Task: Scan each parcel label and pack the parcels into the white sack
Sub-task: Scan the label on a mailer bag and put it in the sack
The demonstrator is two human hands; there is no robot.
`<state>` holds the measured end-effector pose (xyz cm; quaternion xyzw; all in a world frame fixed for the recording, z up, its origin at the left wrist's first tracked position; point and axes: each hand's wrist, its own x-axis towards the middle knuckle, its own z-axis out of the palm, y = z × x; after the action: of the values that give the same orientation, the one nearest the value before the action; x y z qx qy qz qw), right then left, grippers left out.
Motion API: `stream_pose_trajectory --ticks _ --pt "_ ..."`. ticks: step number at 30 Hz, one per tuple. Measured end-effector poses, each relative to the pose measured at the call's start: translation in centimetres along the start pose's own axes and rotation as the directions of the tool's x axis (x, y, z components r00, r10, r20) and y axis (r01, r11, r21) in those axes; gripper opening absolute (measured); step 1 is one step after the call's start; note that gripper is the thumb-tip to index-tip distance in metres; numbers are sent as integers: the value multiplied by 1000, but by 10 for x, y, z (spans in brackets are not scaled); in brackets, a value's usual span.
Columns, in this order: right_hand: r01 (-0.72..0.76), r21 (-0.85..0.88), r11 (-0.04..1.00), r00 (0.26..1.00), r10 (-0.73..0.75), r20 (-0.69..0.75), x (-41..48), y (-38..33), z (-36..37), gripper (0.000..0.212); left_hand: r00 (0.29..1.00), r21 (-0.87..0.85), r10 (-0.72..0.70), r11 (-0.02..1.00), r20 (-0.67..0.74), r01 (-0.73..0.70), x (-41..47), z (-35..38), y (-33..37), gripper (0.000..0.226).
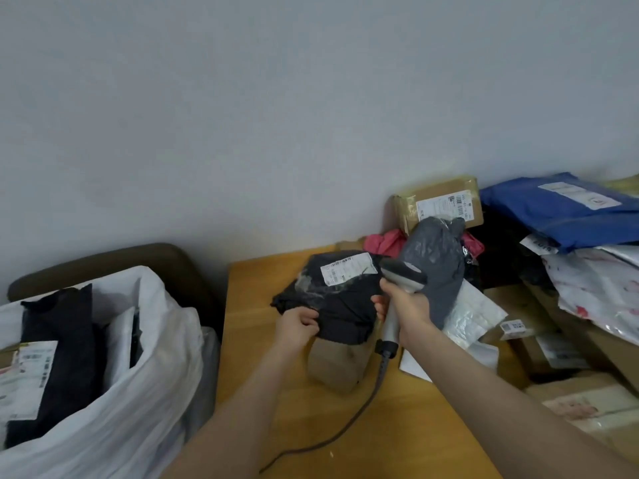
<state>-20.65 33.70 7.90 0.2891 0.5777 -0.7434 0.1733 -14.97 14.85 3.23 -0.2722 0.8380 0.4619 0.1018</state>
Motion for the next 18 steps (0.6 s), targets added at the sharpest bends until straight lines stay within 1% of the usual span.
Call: stream_pose_trajectory --ticks 1,2,3,4,5,6,8,10,11,12,14,16,18 --pt "-21 -16 1000 1000 21 6 3 6 0 21 993 23 -37 999 115 35 0 6 -9 35" --pt "-38 -33 999 999 39 11 5 11 -1 19 974 84 -73 995 215 56 0 8 -16 39" --pt "-50 -53 997 999 51 15 8 16 -1 18 952 154 -109 986 287 67 2 9 -22 41" --pt "-58 -76 995 998 59 15 12 20 -1 17 935 199 -152 976 320 90 6 9 -26 40" --pt "-60 -102 993 998 62 14 16 22 -1 16 933 197 -182 973 310 125 12 7 -29 37" --pt "-59 -127 990 998 62 16 20 24 0 15 945 157 -199 974 261 162 18 5 -29 34" --pt "-42 -171 984 998 48 29 28 25 4 14 974 88 -216 974 65 210 36 1 -30 36" --pt "-9 -215 977 999 18 43 38 25 10 13 973 137 -200 967 -119 215 55 -2 -34 56" --pt "10 -239 971 999 2 49 42 25 13 14 967 157 -193 963 -165 219 63 -2 -36 70" --pt "30 -264 964 998 -15 60 47 24 16 15 963 158 -200 961 -180 229 70 -2 -39 84" --pt "71 -328 942 994 -41 97 56 26 23 24 956 112 -258 955 -136 274 83 3 -46 102" --pt "100 -411 906 990 -47 136 62 30 27 34 943 39 -327 943 -63 330 92 10 -55 106" --pt "94 -433 896 988 -29 154 67 38 30 36 934 -43 -357 933 -18 356 96 17 -63 99"
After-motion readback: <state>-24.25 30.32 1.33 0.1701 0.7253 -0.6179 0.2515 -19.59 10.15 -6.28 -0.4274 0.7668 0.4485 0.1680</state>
